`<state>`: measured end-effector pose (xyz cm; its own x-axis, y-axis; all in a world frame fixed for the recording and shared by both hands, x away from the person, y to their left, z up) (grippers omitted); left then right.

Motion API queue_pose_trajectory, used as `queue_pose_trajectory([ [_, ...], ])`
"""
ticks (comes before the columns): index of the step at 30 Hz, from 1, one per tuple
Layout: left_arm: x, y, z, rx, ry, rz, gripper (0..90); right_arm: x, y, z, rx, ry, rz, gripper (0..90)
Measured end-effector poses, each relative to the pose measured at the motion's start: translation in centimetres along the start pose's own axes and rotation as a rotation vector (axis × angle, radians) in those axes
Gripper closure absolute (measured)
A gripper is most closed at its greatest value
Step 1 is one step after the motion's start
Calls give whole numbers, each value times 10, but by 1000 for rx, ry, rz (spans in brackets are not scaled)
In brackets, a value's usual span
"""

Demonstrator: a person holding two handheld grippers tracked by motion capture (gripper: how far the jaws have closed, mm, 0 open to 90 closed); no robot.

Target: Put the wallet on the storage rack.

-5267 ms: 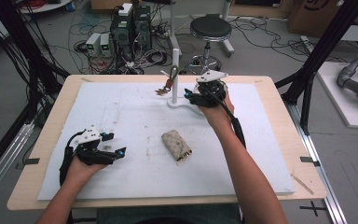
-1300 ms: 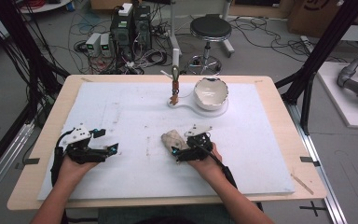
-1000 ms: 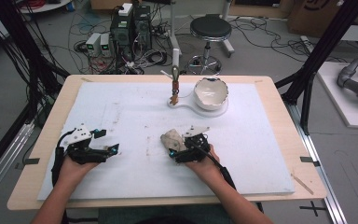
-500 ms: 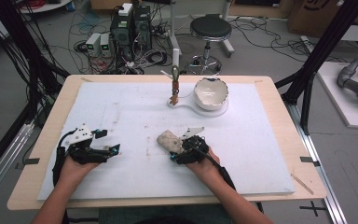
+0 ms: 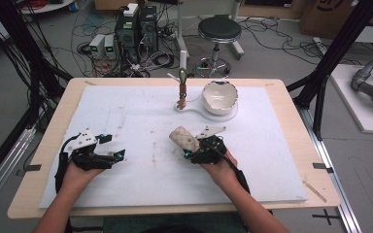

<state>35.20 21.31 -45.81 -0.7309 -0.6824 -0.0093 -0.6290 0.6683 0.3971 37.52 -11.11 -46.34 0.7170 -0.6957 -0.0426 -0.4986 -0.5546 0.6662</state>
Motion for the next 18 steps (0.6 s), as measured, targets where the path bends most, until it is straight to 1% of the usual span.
queue_pose_trajectory([
  [2,0,0,0,2,-3,2,176,8,10,-6,31,0,18,337],
  [8,0,0,-1,11,5,0,176,35,35,-21,104,-40,58,337],
  [9,0,0,-1,11,5,0,176,35,35,-21,104,-40,58,337],
  [10,-1,0,-1,9,7,2,176,46,44,-27,135,-57,80,337],
  [12,-1,-1,0,12,11,2,176,59,53,-34,167,-72,103,337],
  [15,0,-2,0,11,10,7,176,76,62,-45,194,-84,137,337],
  [16,0,-2,-1,12,9,10,176,79,64,-47,197,-93,140,337],
  [17,0,-2,-1,12,9,10,176,79,64,-47,197,-93,140,337],
  [18,0,-3,0,11,6,9,176,91,68,-56,205,-94,164,337],
])
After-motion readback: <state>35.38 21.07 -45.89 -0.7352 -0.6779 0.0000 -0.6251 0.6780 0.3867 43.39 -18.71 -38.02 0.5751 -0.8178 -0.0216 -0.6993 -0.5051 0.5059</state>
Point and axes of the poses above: each handheld gripper's, and its own axes: y roughly backward along the jaws, z roughly out of its underside, x roughly to its right, the point moved 6 cm from there along -y, roughly forward along the jaws, and after that the axes turned 4 degrees about -y, right-handed, at the moved point
